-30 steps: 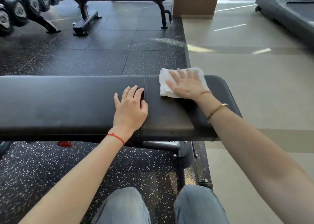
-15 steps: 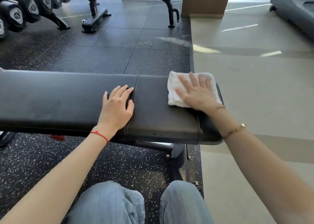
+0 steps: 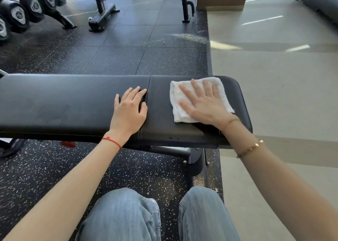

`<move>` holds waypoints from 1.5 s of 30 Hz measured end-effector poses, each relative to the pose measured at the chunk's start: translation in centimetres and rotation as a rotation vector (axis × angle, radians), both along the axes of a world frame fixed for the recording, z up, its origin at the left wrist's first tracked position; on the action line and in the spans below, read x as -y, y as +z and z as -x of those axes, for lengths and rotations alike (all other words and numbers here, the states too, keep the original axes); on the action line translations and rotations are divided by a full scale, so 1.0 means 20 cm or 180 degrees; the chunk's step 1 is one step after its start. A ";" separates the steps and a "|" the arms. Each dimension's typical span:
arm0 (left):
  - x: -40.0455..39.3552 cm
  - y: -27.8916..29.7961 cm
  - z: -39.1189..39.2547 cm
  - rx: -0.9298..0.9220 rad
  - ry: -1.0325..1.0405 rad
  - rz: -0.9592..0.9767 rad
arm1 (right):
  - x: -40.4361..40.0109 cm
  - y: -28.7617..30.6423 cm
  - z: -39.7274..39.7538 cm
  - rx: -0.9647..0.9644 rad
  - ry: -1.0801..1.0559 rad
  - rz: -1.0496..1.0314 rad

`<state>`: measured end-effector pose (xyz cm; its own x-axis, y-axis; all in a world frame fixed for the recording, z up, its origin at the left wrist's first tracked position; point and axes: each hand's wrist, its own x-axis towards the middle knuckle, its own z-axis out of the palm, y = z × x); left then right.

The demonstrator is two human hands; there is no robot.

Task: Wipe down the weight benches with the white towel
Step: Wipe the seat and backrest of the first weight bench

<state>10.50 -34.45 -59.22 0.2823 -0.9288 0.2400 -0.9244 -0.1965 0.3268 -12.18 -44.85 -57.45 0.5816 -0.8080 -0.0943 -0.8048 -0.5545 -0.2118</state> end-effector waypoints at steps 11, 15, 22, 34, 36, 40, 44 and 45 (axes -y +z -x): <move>-0.01 0.00 0.02 -0.0020 0.0024 0.0195 | -0.46 -0.07 -0.01 -0.0257 0.0629 0.1009; -0.03 0.01 0.02 -0.0047 0.0010 0.0461 | -0.50 -0.09 0.00 -0.0408 0.0778 0.1290; -0.14 0.01 0.04 -0.0022 -0.0050 0.0643 | -0.49 -0.15 0.32 -0.0496 0.0314 0.1661; -0.22 -0.05 0.07 0.0048 -0.0207 0.0615 | -0.52 -0.22 0.25 -0.0243 0.0306 0.2047; -0.22 -0.06 0.07 0.0060 -0.0211 0.0609 | -0.49 -0.22 0.37 -0.0164 0.0162 0.2037; -0.21 -0.06 0.07 0.0087 -0.0174 0.0613 | -0.48 -0.18 0.36 -0.0292 0.0136 0.1782; -0.21 -0.07 0.08 0.0134 -0.0125 0.0625 | -0.52 -0.18 0.13 -0.0290 0.0467 0.1733; -0.21 -0.07 0.08 0.0142 -0.0121 0.0620 | -0.53 -0.18 0.07 -0.0288 0.0517 0.1724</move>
<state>8.90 -30.29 -60.67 0.2331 -0.8733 0.4278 -0.9444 -0.0983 0.3139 -13.67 -34.25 -61.12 0.7111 -0.6559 0.2531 -0.7019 -0.6827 0.2029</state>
